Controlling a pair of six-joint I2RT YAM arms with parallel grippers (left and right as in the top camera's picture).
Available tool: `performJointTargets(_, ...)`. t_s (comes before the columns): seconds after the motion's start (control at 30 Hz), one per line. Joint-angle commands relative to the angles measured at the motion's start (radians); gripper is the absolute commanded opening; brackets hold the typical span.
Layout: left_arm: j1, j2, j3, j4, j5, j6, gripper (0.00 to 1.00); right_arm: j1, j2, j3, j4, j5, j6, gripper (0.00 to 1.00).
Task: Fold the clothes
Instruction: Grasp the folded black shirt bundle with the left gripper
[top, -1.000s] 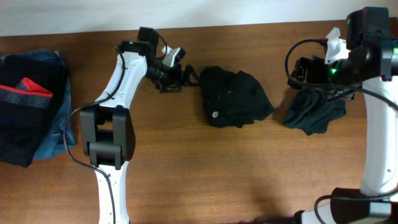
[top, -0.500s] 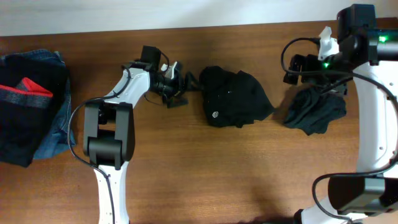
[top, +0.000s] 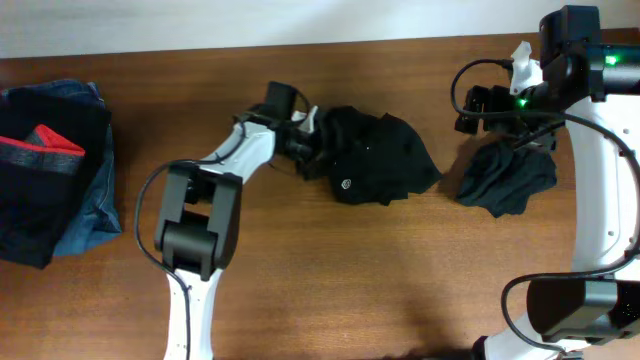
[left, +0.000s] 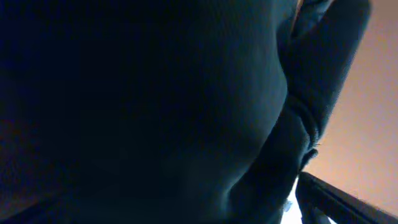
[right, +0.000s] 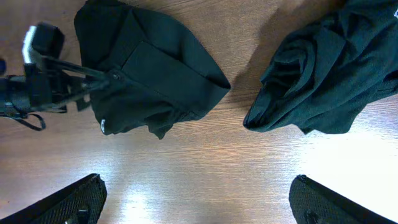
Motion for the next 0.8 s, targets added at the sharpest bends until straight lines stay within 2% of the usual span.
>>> performJointTargets(0.0,-0.029,0.007,-0.026,0.000,-0.105,-0.060,0.99,-0.010,0.005,-0.005,0.006,-0.005,0.007,0.99)
performJointTargets(0.13,-0.043,0.007,-0.026,0.052,-0.172,-0.138,0.99,-0.010,0.005,-0.005,0.009,-0.002,0.003,0.99)
performJointTargets(0.33,-0.088,0.007,-0.026,0.190,-0.172,-0.259,0.99,-0.010,0.005,-0.005,0.011,0.003,0.003,0.99)
performJointTargets(0.5,-0.139,0.007,-0.026,0.230,-0.208,-0.275,0.99,-0.010,0.005,-0.005,0.013,0.003,-0.004,0.99)
performJointTargets(0.6,-0.161,0.007,-0.026,0.238,-0.243,-0.275,0.74,-0.010,0.005,-0.005,0.013,0.003,-0.005,0.99)
performJointTargets(0.63,-0.165,0.007,-0.026,0.248,-0.251,-0.275,0.56,-0.010,0.005,-0.005,0.013,0.005,-0.005,0.99)
performJointTargets(0.67,-0.166,0.007,-0.026,0.264,-0.251,-0.275,0.50,-0.010,0.005,-0.005,0.013,0.011,-0.005,0.99)
performJointTargets(0.77,-0.163,0.007,-0.026,0.292,-0.254,-0.275,0.41,-0.010,0.005,-0.005,0.013,0.029,-0.005,0.99)
